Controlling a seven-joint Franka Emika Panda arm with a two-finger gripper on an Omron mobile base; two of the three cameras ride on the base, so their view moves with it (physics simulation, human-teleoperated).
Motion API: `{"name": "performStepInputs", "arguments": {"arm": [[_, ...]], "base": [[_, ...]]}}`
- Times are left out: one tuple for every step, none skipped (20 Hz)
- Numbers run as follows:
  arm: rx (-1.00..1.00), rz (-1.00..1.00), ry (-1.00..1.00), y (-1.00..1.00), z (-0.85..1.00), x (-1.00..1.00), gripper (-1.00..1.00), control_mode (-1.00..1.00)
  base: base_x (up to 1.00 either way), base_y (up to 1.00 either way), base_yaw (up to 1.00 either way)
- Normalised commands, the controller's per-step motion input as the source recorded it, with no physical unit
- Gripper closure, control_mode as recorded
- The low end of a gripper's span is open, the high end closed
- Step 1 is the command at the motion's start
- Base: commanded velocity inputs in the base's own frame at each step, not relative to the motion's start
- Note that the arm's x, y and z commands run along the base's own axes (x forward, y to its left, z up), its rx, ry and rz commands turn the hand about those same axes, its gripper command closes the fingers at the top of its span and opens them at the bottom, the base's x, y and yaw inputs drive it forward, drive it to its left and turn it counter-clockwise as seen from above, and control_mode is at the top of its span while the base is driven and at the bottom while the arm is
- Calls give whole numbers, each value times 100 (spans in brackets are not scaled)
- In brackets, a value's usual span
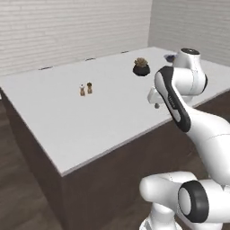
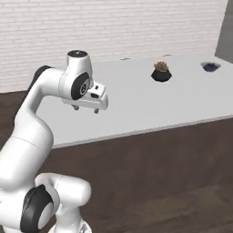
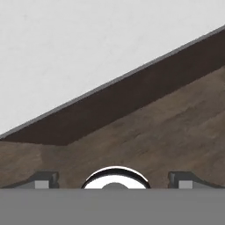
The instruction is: Gather all objects into one cabinet and sort the glasses and bowls to opposite sides.
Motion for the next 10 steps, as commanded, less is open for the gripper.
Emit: {"name": "performStepInputs", "arguments": {"arm": [[0, 0, 0, 0, 0, 0, -100, 100], [0, 0, 0, 0, 0, 0, -100, 100], [0, 0, 0, 0, 0, 0, -100, 100], [0, 0, 0, 0, 0, 0, -100, 100], [0, 0, 0, 0, 0, 0, -100, 100], [0, 0, 0, 0, 0, 0, -100, 100], [0, 0, 0, 0, 0, 0, -100, 100], [0, 0, 0, 0, 0, 0, -100, 100], [0, 0, 0, 0, 0, 0, -100, 100], [0, 0, 0, 0, 0, 0, -100, 100]], "base": [[-23, 57, 85], [-29, 74, 79], [-38, 100, 67], [-33, 100, 56], [-4, 100, 43], [0, 100, 37], [0, 100, 32], [0, 100, 23], [0, 100, 21], [0, 100, 20]]}}
